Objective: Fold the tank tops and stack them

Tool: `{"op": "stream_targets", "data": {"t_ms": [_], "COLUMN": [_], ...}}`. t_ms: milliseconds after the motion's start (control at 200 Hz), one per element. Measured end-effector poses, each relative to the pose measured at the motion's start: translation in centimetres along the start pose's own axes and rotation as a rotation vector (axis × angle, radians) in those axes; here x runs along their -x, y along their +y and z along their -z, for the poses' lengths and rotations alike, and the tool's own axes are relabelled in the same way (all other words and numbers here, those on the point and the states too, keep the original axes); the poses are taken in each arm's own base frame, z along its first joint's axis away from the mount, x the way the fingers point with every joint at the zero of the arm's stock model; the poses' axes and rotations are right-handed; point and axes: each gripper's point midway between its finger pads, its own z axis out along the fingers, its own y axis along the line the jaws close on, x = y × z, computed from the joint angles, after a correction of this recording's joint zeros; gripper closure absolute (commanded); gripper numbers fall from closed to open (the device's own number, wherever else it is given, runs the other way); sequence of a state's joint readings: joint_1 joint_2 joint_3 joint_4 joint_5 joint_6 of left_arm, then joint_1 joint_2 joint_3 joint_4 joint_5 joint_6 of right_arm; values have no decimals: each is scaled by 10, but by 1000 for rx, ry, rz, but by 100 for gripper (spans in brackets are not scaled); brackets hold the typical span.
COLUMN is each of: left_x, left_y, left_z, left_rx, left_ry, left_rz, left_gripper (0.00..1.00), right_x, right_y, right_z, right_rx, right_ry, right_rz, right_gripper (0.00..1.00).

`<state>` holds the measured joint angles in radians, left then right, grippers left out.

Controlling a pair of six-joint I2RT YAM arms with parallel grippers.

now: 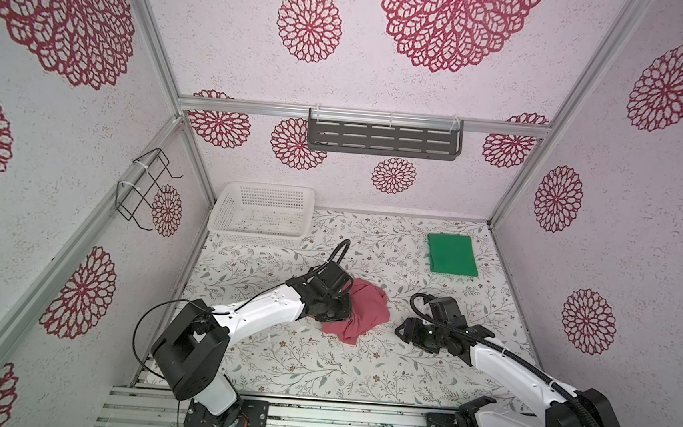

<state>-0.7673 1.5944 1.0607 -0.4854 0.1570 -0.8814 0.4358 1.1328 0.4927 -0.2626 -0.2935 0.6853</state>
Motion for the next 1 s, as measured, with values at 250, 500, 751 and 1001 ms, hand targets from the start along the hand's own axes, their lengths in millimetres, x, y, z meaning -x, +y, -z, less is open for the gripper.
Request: {"op": "stream_targets", "data": {"t_ms": [250,500,751,1001], "left_x": [14,14,18,25], "left_y": [-2,0,2,-2], "left_z": [10,9,15,29], "left_rx": [80,165,235,280], "left_ry": [-37,-21,-19,-35], "left_rz": [-81,-152,-192,-230], "left_gripper": [73,76,91,90], "right_x": [0,-1,-1,-3], "right_y": [0,-3,-3,-5], "right_z": [0,-3,-3,-6], "right_rx": [0,-9,-9,-19], "right_ry": [-1,10,10,22], "right_rz": [-11,-17,-16,-17], "right_gripper": [41,42,42,41]}}
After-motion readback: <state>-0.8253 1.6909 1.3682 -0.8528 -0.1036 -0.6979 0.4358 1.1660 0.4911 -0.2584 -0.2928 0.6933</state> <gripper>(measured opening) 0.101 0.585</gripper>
